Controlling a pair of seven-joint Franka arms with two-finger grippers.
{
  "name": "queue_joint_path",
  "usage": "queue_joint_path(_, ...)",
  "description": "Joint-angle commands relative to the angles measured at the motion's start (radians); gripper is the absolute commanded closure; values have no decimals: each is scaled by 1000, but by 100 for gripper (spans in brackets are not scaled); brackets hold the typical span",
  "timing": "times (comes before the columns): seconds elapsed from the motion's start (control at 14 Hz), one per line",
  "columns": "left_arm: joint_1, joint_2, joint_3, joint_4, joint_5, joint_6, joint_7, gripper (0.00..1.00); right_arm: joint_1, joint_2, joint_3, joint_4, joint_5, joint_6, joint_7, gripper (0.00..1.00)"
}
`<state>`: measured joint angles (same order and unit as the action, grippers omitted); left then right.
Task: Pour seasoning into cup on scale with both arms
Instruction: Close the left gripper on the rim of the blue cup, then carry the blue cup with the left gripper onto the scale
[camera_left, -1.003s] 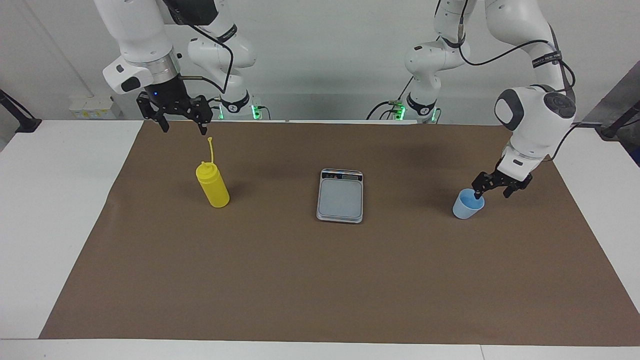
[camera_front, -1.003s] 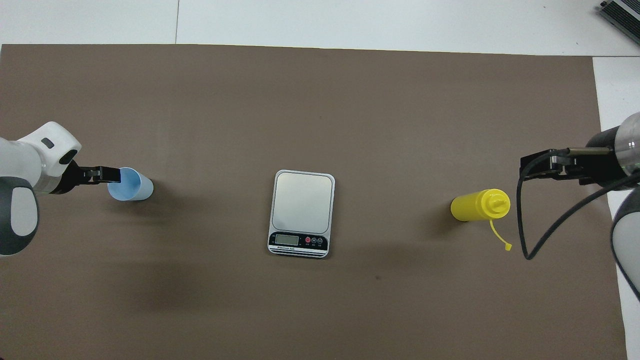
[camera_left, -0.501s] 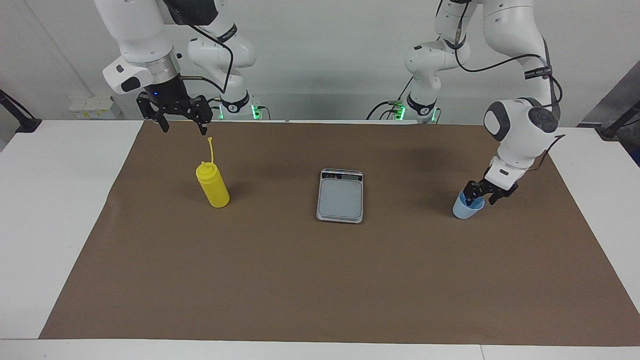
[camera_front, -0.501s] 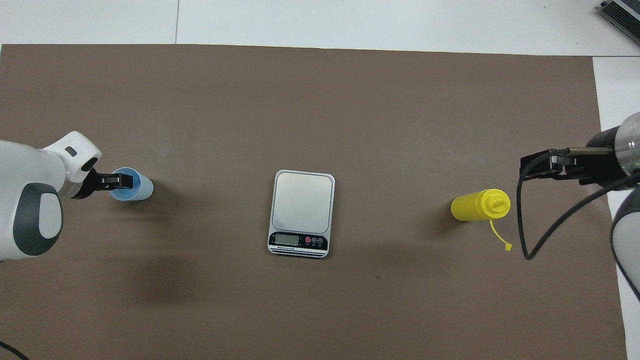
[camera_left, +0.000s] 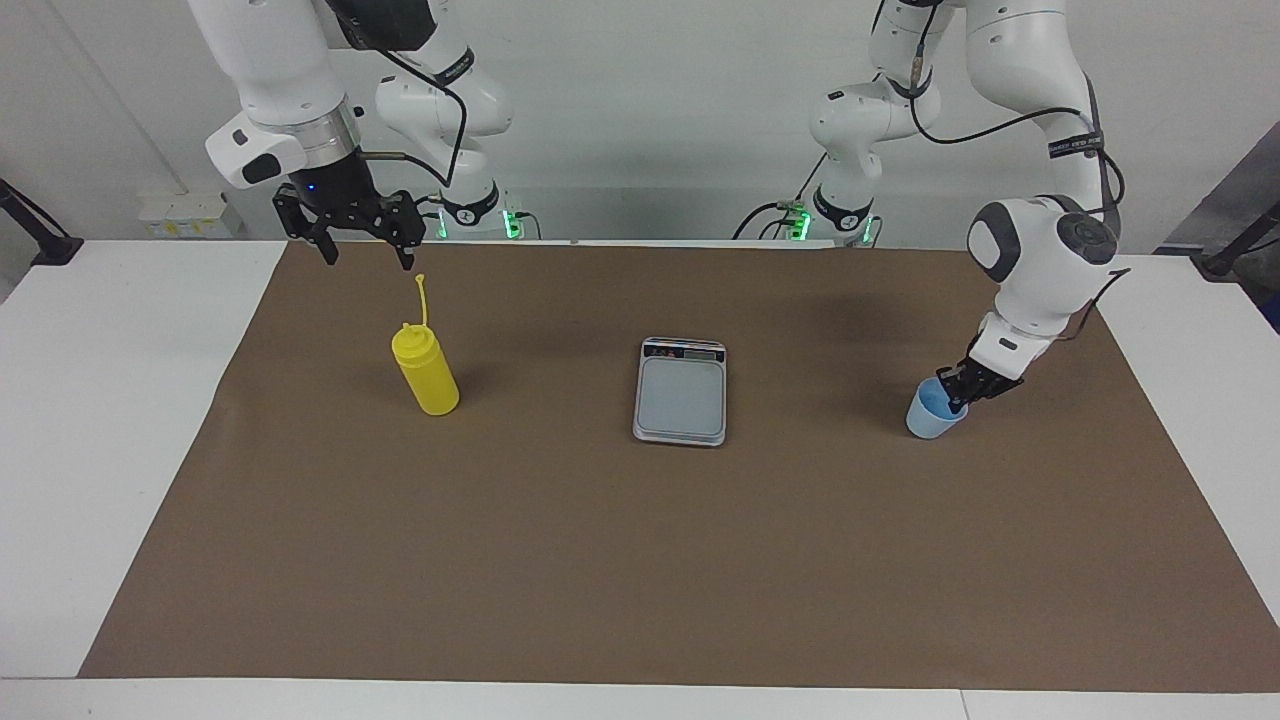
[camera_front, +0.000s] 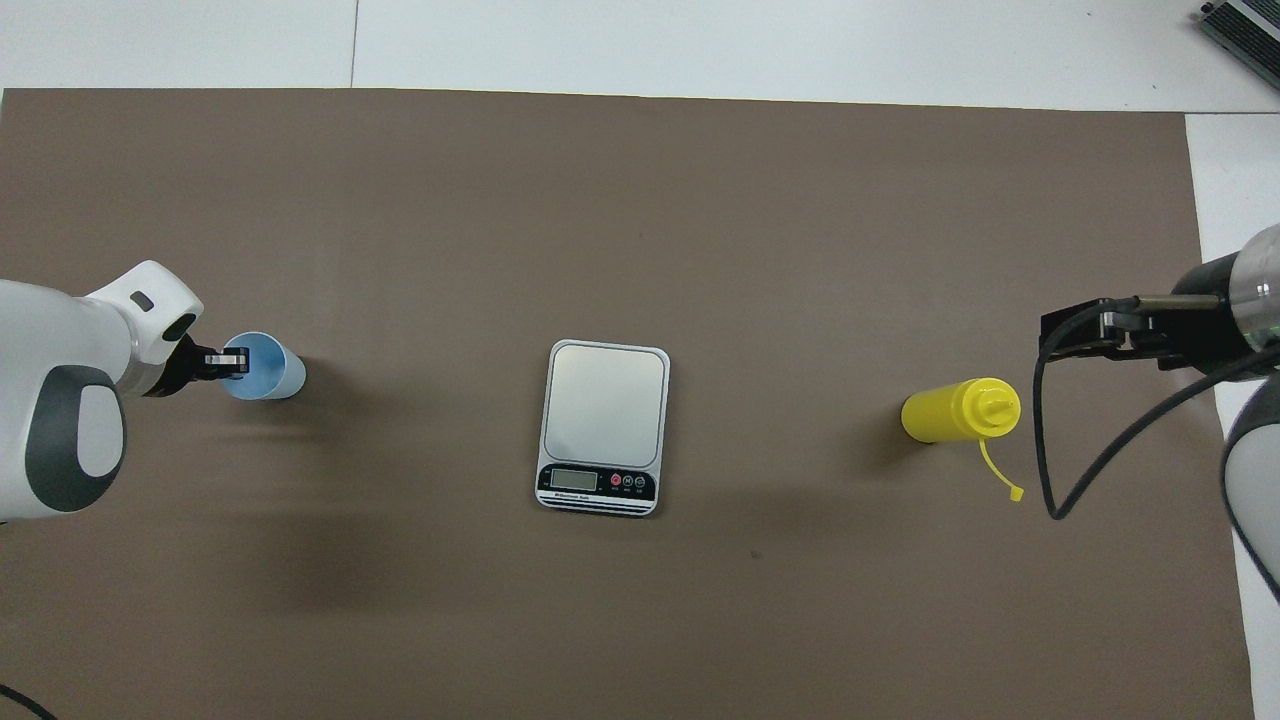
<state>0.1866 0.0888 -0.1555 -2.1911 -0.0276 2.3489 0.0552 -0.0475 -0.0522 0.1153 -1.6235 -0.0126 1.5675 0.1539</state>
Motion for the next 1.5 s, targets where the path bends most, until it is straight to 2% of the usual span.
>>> queue_joint_path(0.0,-13,3,14,17,9,-22,-11,100,-14,3,4,7,16,-15,-17,0)
queue_joint_path(0.36,-22,-1,7,137,9,-158,-17,100,-14,3,4,7,16,-15,-17,0)
queue_joint_path(0.64,-149,5,8,316,8,-334,-145,100,-14,3,4,8,16,-15,-17,0)
queue_joint_path(0.86,-271,5,5,359,9,-387,-299,100,-14,3,4,8,16,-15,-17,0)
queue_joint_path(1.15,-472,2,5,340,14,-343,-503,100,-14,3,4,7,16,-15,-17,0)
queue_joint_path(1.43,-591,20,4,311,14,-254,-606,100,-14,2,4,8,16,-15,-17,0)
